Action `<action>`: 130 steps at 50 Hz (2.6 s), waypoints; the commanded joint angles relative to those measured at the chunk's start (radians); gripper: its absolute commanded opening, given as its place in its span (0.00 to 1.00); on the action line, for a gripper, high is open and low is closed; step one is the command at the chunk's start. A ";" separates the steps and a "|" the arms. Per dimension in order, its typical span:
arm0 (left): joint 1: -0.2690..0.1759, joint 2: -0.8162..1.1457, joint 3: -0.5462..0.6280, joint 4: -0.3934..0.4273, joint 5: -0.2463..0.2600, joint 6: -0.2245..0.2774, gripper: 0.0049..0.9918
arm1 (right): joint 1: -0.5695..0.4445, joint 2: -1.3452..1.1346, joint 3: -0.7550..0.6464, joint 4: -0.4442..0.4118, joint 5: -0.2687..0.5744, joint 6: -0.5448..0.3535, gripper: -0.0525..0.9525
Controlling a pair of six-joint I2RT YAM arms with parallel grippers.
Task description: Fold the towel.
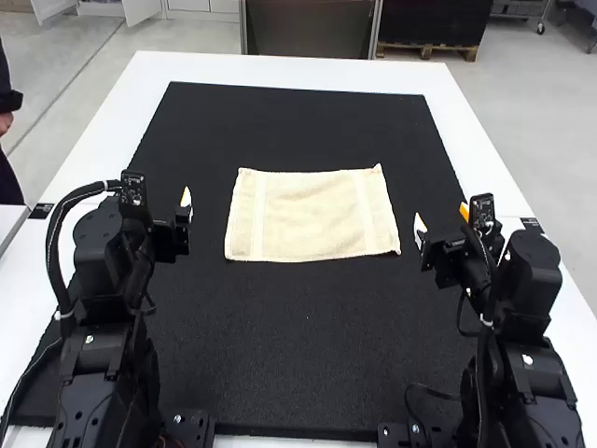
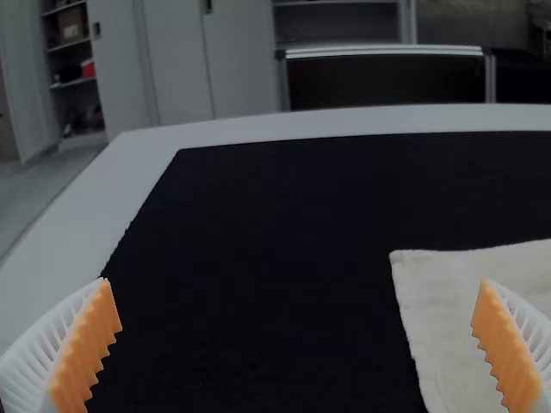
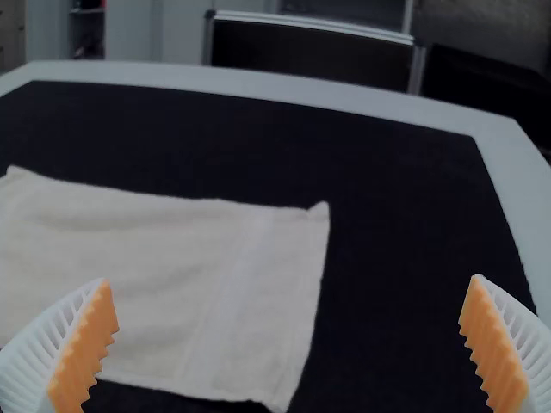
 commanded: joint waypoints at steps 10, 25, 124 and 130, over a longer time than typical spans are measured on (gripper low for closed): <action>0.001 -0.009 -0.005 0.006 -0.005 0.002 0.97 | -0.014 -0.008 -0.007 -0.041 -0.006 -0.009 0.97; 0.001 -0.009 -0.004 0.006 -0.005 0.002 0.97 | -0.014 -0.008 -0.007 -0.041 -0.006 -0.009 0.97; 0.004 0.001 0.079 0.341 -0.101 0.054 0.92 | -0.029 -0.008 0.040 0.332 0.098 0.019 0.93; 0.005 0.099 0.188 0.364 -0.112 0.050 0.95 | -0.041 0.035 0.163 0.320 0.098 0.052 0.94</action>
